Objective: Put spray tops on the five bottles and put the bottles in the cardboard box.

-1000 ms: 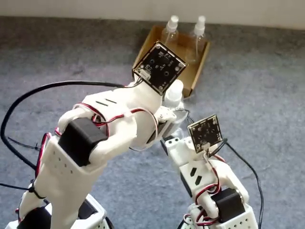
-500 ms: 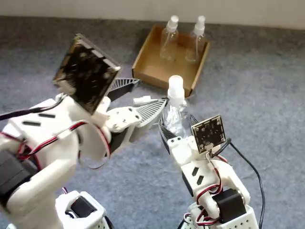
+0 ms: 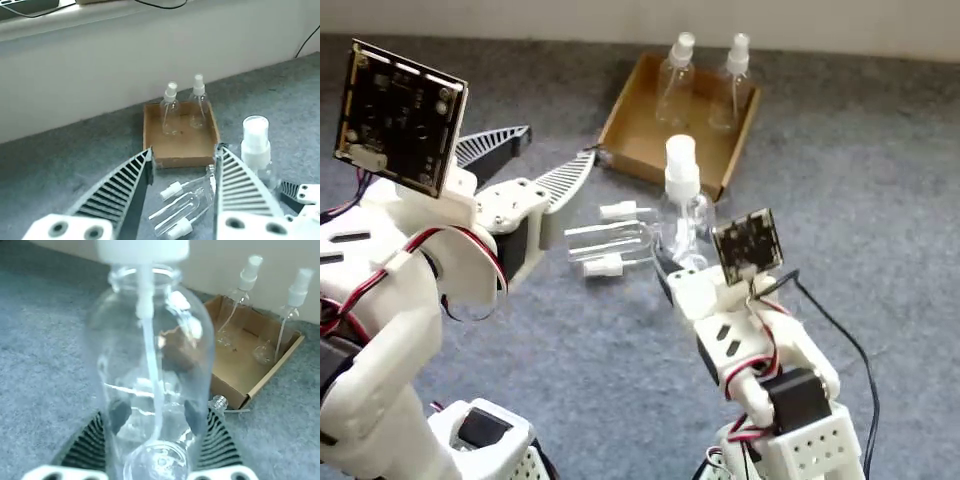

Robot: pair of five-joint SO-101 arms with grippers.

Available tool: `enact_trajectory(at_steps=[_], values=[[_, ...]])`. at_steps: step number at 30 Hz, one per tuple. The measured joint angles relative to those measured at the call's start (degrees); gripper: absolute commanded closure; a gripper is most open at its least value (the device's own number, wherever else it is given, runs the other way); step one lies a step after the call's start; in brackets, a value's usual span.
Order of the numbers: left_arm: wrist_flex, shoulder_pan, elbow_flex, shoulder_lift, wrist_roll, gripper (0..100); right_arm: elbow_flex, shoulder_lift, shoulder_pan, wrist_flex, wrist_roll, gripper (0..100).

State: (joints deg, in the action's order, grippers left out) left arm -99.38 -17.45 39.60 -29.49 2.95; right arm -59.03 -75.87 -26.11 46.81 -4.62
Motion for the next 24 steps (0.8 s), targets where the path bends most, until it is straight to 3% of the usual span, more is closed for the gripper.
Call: enact_trajectory(at_steps=[4, 8, 12, 17, 24], values=[[0.0, 6.51, -6.42, -0.7, 0.0, 81, 5.8, 7.74, 3.08, 0.0, 2.11, 99.4], [2.2, 10.81, -12.48, 0.26, 0.0, 81, 8.7, 7.56, 0.97, 1.76, 2.64, 99.4], [8.88, 9.05, -12.48, -0.44, 0.0, 81, 4.57, 4.13, -3.69, 2.11, 2.64, 99.4], [16.97, 1.93, -13.89, 0.35, 0.0, 81, -0.62, -3.96, -7.38, 2.11, 0.79, 99.4], [19.34, -0.97, -19.34, 1.76, 0.0, 81, -3.34, -11.43, -7.74, 3.87, 0.44, 99.4]])
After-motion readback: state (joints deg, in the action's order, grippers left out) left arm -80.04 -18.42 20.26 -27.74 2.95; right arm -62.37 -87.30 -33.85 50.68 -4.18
